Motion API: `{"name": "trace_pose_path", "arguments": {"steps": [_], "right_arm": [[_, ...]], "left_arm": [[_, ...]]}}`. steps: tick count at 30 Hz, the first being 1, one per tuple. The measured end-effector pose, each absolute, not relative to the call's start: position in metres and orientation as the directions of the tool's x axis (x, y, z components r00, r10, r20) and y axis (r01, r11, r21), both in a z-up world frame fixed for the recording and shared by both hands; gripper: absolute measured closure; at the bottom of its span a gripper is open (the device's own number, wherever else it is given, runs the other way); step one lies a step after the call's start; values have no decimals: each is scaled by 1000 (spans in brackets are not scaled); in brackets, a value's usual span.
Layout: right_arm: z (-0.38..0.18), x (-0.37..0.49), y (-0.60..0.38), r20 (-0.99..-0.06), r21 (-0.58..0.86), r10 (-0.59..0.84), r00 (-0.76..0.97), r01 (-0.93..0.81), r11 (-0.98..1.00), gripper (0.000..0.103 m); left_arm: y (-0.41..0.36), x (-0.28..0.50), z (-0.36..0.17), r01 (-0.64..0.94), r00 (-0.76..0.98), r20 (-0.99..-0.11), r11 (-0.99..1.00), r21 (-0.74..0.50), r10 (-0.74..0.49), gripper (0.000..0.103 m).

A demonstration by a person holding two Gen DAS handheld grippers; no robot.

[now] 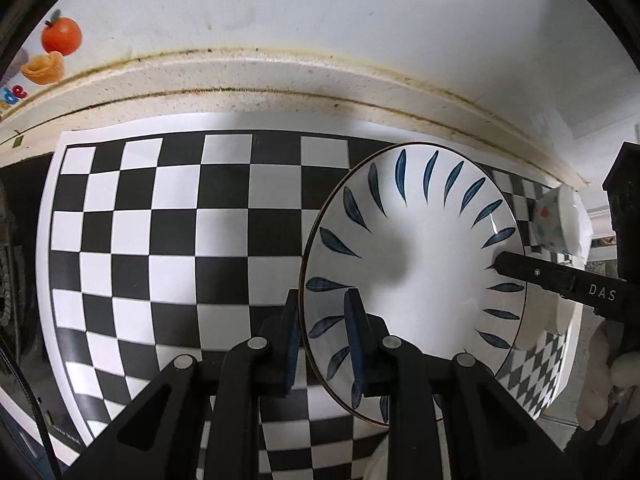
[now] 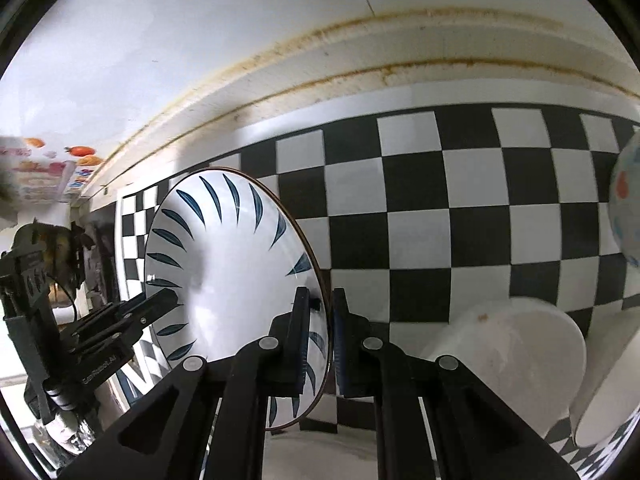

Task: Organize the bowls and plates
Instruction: 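Carry the blue-striped plate with both tools and lower it onto the plate stack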

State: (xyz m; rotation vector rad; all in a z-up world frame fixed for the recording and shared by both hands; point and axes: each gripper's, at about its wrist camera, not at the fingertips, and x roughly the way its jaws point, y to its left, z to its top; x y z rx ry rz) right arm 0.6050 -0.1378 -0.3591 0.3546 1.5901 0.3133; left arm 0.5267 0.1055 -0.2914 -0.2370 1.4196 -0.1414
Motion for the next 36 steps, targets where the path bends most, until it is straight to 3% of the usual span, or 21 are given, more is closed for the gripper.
{"name": "trace_pose_path", "arguments": {"steps": [18,26,36], "right_arm": [[-276,499,-172,-884,464,462,76,6,886,91],[-278,436,-191,-883,467,464,72,34,884,91],[-320,376,-223,-894,447,448,12,107,888,91]], "left_arm": [[75,434,-215,55,230,-934,962,-267,-273,84],[50,397,-229,97,182,-943,959,-265,-279,84],[14,369,-273,135,69,-963,959,-248,-259,84]]}}
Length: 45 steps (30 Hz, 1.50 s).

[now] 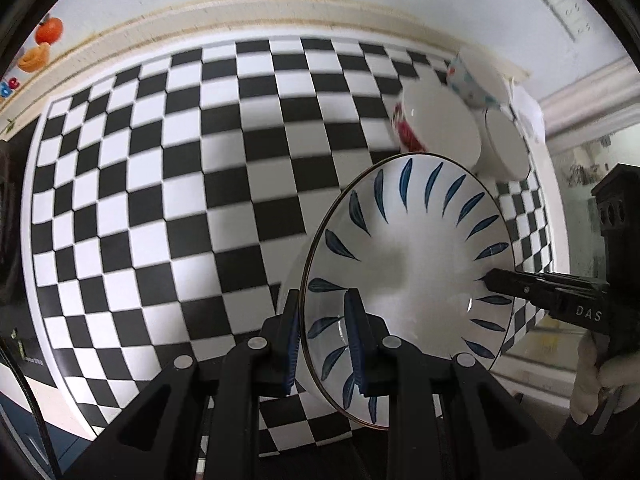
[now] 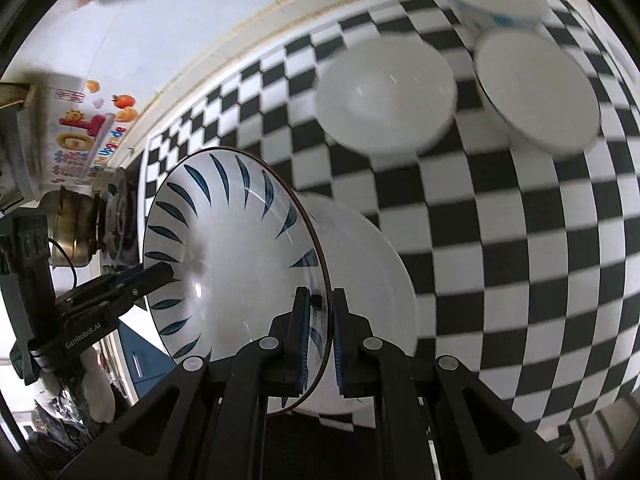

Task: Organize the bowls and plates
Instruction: 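Carry the blue-striped plate with both tools and lower it onto the plate stack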

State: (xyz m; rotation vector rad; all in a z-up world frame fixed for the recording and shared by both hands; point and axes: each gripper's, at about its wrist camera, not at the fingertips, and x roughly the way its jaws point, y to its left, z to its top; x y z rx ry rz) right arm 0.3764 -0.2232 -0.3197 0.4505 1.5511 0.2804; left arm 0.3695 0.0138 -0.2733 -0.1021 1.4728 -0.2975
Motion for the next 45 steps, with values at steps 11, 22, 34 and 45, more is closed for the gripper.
{"name": "trace_pose_path", "arguments": {"steps": [11,22,34,45], "right_arm": [[-361,348,-236,-902,418,429,-52,143,897,91],[-376,355,-233,-905,405,417,-84,128,905,91],[-386,366,-225,-897,420,425,-122,70,905,91],[-384,369,-222,-905,404,406,-123,45,914,88]], "left_arm": [[-9,361,-313,155,-13,-980,968,-197,-197,84],[-15,357,-325,137,-22,-987,977,-161,-159,84],[-13,347,-332,51,-12,-990,989,-139,-139,84],[-6,337,-335,-13,-12,-991,991,-135,-135,83]]}}
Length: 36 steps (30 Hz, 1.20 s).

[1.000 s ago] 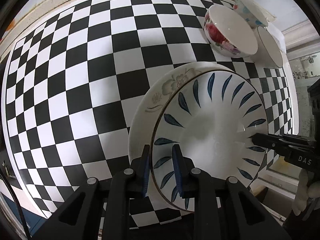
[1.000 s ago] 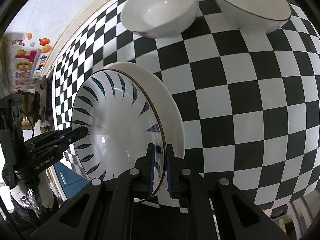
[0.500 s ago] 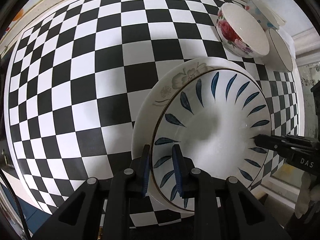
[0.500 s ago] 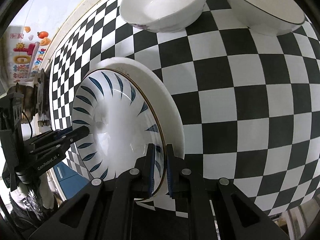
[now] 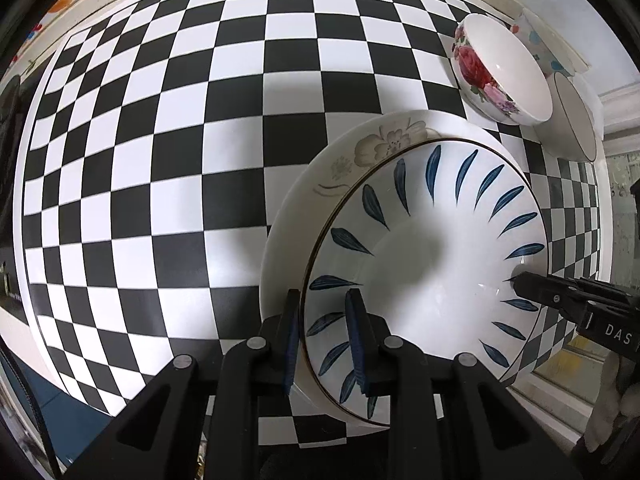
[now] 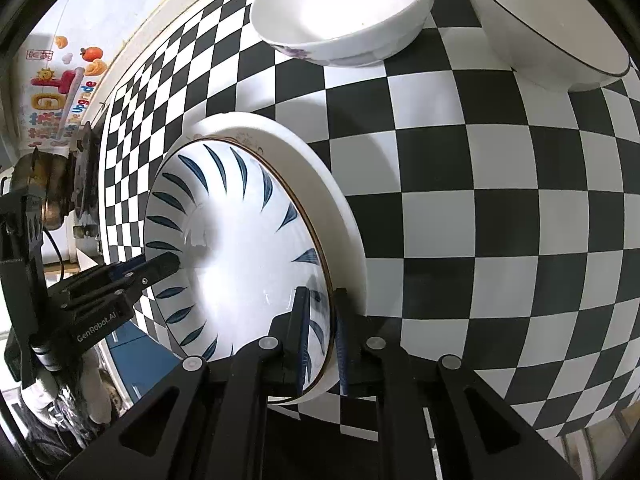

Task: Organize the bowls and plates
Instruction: 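Carry the blue-striped plate with both tools and lower it onto the plate stack, then open both tools and lift them off the plate stack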

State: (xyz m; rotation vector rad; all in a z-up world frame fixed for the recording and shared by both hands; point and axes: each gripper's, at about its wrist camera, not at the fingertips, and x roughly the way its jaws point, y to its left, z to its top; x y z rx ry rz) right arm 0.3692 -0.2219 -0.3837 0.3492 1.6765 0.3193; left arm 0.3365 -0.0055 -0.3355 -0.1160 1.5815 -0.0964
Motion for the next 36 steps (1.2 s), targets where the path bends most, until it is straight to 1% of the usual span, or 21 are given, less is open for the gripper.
{"name": "trace_pose_path", "arguments": {"steps": [7,12,15,19,24,28,36], "right_arm": [[-380,366,-225,-911,396,400,-104,60,916,88],[-365,362,-231,-927,366,370,-52,70,928,88],[-347,355,-233,-931,364,365,-10,74,929,88],[-313,337,-225,-957,286,284,67,31,958,88],[-269,301,-209,-965,208,205,166,0,978,88],[-234,268,-199,-954,189,189,234,-21,982,88],[-178,206,-184,-925,173,181,334,-54,983,88]], "left_arm": [[-7,329,-336,-22,0,-993,993,-117,-117,83],[-6,323,-322,-22,35,-994,994,-106,-105,83],[-6,312,-303,-11,88,-992,996,-90,-89,83],[-8,292,-268,8,170,-983,997,-75,-75,83],[-7,262,-218,12,282,-957,997,-70,-70,83],[-12,232,-185,13,353,-933,998,-67,-67,83],[-15,185,-149,15,424,-902,997,-75,-74,83]]}}
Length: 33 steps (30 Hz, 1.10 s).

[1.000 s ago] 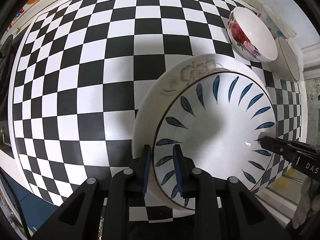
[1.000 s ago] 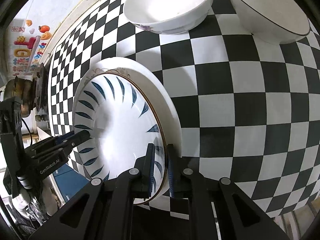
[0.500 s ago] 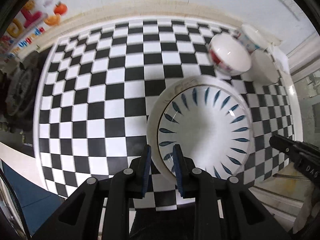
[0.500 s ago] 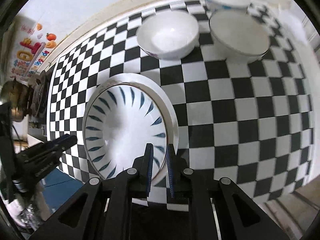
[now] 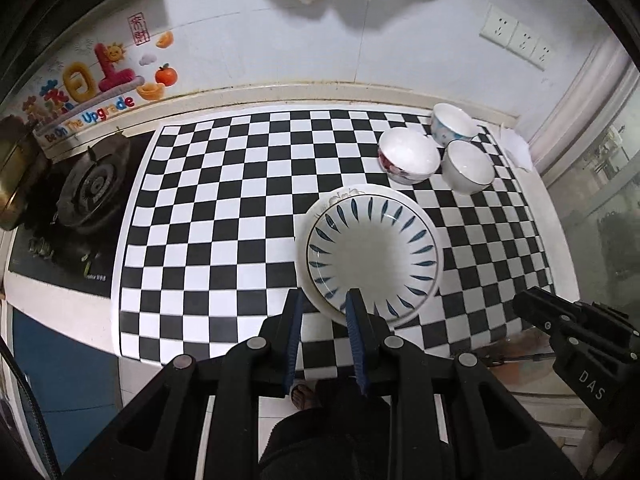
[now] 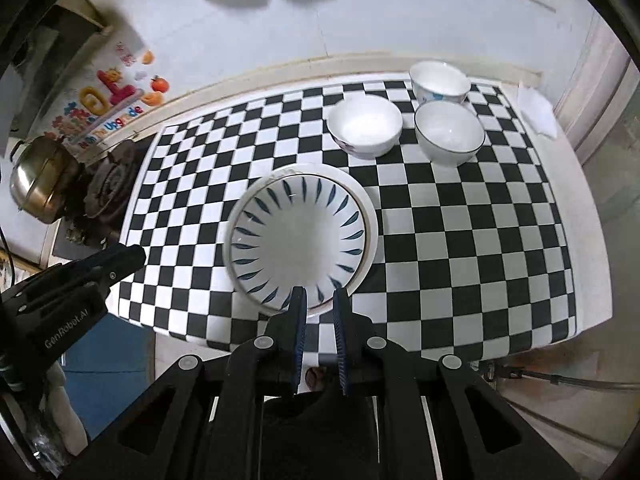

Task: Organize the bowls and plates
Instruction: 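Open both tools and lift them off the plate stack, then move both tools toward the white bowls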

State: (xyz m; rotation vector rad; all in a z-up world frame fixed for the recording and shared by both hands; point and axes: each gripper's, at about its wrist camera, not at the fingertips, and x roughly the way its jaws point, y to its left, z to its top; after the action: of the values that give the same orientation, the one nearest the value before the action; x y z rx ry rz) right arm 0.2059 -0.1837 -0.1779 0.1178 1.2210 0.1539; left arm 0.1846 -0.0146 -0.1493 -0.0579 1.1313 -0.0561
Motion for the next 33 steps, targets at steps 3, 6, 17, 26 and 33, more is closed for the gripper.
{"name": "trace_pose_path", "arguments": {"steps": [3,6,17,26,33], "right_arm": [[-161,188,-179,-915,164,177,364,-66,984,88],[-145,172,-178,-906,158,172,387,-68,985,88],[-116,139,-175,-887,149,169,430,-79,986,88],[-132,154,-199,-893,241,220,392,5,971,56],[-155,210,-231,-890,316,270,368,71,946,49]], "left_arm": [[-12,168,-139,6,444,-892,996,-89,-82,83],[-11,155,-131,7,454,-886,995,-104,-96,83],[-16,123,-114,22,503,-860,996,-86,-85,83],[-12,152,-129,-1,468,-873,988,-154,-136,60],[-12,224,-160,-56,391,-904,976,-209,-171,60]]}}
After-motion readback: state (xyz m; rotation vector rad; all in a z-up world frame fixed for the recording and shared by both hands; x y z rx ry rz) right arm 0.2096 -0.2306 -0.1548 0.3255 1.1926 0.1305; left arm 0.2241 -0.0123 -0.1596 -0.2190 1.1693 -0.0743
